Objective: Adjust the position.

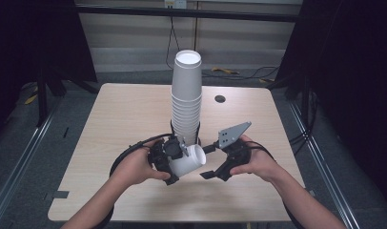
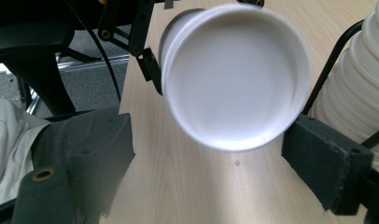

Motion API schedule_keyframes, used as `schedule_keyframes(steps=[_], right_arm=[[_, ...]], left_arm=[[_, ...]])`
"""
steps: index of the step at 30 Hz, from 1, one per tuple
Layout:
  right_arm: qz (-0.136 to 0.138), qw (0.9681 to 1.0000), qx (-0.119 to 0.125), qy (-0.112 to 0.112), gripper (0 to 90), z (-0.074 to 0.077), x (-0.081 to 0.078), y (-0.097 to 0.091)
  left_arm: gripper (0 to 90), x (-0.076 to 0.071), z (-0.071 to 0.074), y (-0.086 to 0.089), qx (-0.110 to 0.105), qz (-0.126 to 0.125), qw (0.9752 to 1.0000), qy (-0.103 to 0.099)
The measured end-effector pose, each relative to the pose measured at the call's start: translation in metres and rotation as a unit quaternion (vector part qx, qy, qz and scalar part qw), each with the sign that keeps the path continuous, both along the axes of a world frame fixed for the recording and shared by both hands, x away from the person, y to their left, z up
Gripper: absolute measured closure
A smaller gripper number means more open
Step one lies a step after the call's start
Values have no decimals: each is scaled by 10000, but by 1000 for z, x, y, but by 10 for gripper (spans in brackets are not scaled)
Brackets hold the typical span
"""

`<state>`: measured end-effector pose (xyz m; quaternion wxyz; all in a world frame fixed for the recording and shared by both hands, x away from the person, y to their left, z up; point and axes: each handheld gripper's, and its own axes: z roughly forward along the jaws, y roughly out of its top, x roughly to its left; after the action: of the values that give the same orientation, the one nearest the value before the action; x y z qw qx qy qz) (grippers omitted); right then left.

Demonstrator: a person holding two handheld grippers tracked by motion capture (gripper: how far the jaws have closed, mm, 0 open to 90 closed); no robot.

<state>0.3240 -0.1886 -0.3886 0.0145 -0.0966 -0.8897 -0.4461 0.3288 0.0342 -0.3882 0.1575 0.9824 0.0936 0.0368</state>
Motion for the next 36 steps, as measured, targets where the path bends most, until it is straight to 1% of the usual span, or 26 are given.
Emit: schedule_keyframes(steps=[3,4,7,8,10,12,15,17,18,19,20,23,24,26,28,31,32,33,34,35,36], right_arm=[[7,10000,-38,31,155,0,1,2],[6,10000,-70,35,155,0,1,2],[10,9999,-97,58,148,-1,2,5],[10,9999,-97,58,148,-1,2,5],[7,9999,-110,70,148,-1,2,7],[20,9999,-115,103,148,-1,4,9],[20,9998,-170,105,148,0,4,10],[37,9997,-188,136,148,-1,5,11],[14,9995,-274,173,148,-1,5,12],[14,9995,-274,173,148,-1,5,12],[55,9992,-362,179,148,-1,5,13],[69,9985,-515,200,151,1,6,15],[69,9985,-515,200,151,1,6,15],[56,9977,-630,224,151,2,6,17],[83,9975,-662,252,151,2,7,18],[104,9969,-726,286,151,3,7,18],[126,9967,-755,273,152,3,7,20],[126,9967,-755,273,152,3,7,20],[85,9967,-768,255,156,3,8,20],[71,9968,-744,289,158,3,8,21],[71,9968,-744,289,158,3,8,21]], left_arm=[[140,-1,-1,-2,28,-44,10000,47],[140,-1,-2,-3,80,-63,9999,62],[140,-1,-1,-5,115,-147,9998,51],[140,-2,-1,-7,77,-124,9999,58],[140,-2,-1,-8,71,-132,9999,73],[140,-2,-3,-10,89,-195,9997,68],[140,-2,-4,-11,63,-179,9998,80],[140,-3,-4,-12,94,-140,9998,75],[140,-3,-4,-12,127,-193,9997,60],[140,-3,-4,-13,119,-199,9997,59],[140,-2,-4,-13,138,-247,9996,60],[140,-3,-4,-14,130,-229,9996,78],[140,-3,-4,-15,146,-231,9996,79],[139,-3,-5,-17,141,-272,9995,69],[139,-3,-5,-17,172,-298,9994,45],[140,-3,-5,-19,192,-319,9993,84],[139,-2,-5,-19,268,-425,9987,77],[140,-2,-5,-19,268,-425,9987,77],[140,-4,-6,-20,186,-352,9992,93],[140,-5,-5,-21,231,-320,9992,100],[140,-5,-5,-21,231,-320,9992,100]])
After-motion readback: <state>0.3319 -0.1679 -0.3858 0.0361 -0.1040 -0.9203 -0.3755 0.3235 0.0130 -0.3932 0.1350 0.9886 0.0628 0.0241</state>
